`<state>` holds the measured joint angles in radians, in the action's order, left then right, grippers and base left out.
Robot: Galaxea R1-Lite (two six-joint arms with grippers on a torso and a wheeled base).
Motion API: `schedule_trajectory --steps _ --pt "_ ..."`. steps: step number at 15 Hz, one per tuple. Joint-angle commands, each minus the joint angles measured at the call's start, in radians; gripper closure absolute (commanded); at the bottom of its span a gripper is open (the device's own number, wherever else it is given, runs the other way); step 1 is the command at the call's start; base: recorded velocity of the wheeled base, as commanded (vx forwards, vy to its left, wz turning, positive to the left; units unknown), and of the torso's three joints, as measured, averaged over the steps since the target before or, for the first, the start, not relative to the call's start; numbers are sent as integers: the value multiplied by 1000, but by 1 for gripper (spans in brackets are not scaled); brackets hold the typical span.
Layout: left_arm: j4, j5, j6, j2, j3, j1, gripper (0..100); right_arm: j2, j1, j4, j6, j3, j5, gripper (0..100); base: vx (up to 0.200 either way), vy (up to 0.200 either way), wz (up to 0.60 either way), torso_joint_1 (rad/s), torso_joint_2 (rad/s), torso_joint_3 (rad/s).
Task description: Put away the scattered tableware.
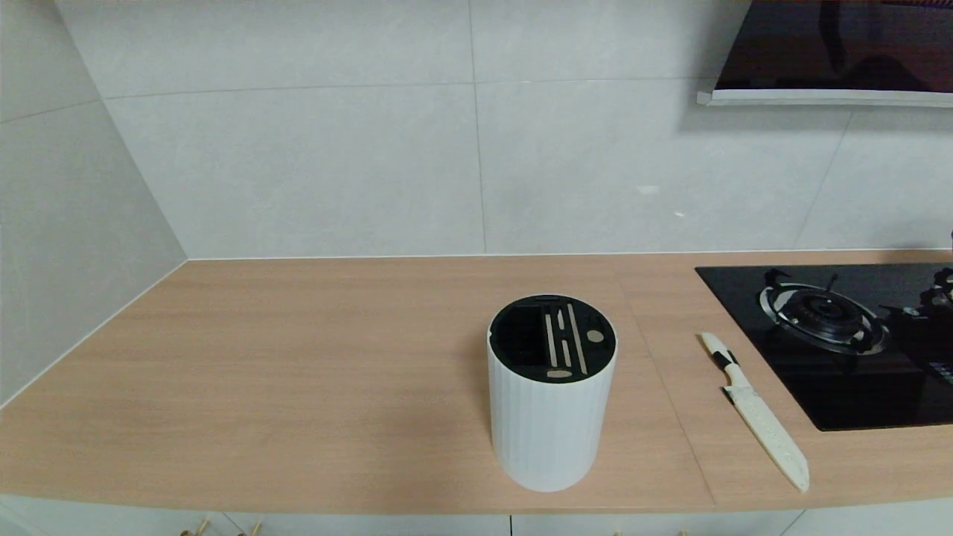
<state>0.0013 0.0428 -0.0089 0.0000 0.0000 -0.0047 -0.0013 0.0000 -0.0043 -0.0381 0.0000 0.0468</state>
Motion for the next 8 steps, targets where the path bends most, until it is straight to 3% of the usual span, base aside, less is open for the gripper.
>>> schedule_trajectory --steps 1,8 --pt "0 0 0 0 0 0 0 1 0 0 0 0 1 0 0 0 0 271 -554 -300" --pt "0 0 0 0 0 0 0 1 0 0 0 0 1 0 0 0 0 182 -374 -192"
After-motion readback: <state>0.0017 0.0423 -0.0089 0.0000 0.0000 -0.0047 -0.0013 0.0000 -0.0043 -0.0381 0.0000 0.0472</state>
